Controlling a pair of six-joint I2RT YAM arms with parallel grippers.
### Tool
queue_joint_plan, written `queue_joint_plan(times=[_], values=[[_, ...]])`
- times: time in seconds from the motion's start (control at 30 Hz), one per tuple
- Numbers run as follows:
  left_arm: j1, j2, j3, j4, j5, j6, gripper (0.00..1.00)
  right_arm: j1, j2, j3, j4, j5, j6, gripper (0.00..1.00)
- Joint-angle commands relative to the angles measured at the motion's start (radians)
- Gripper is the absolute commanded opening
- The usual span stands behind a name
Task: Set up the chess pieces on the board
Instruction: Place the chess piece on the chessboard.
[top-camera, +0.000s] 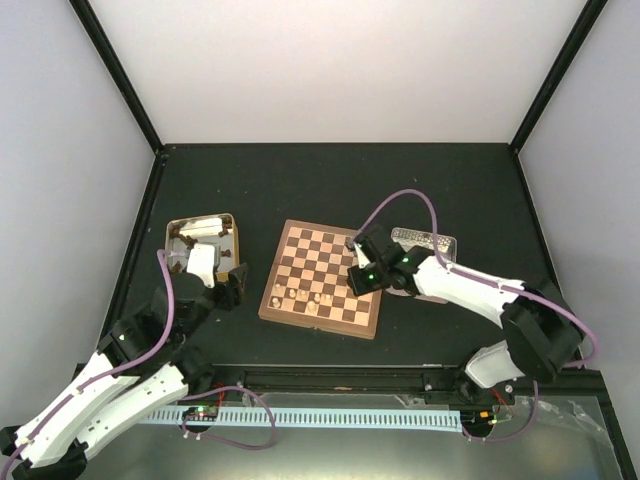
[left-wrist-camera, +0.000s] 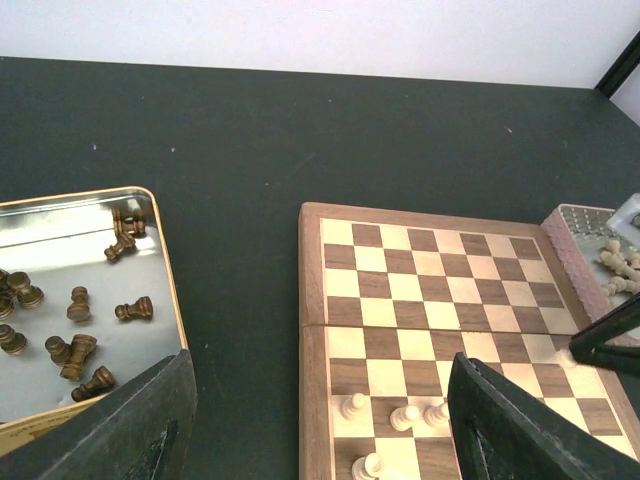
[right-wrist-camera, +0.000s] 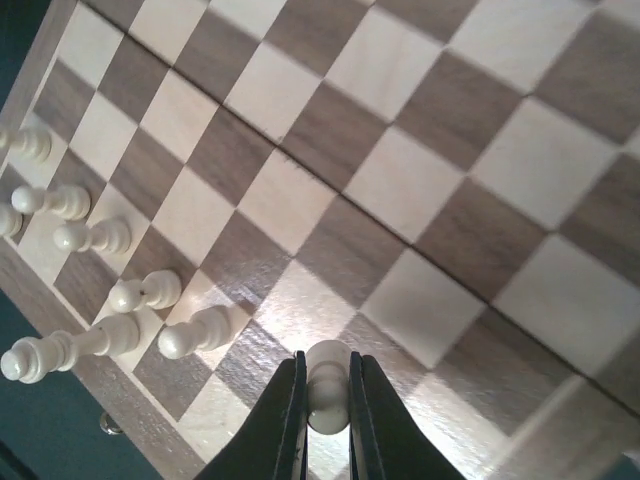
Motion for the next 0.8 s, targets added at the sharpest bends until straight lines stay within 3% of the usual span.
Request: queue_joint_plan(times=[0.0,0.47,0.77], values=[[0.004,0.004,0.005,-0.017,-0.024,0.001,0.71,0.057,0.052,0.028,0.013,-0.023,0.023,0.06],[0.004,0.007,0.004,-0.024,-0.030,-0.005,0.71,0.236,0.160,0.107,-0.112,0.198,0.022,0.09],[0.004,0.009,0.004,-0.021,-0.029,-0.001,0.71,0.275,0.222,0.135,-0.138,0.278,0.044,0.12]])
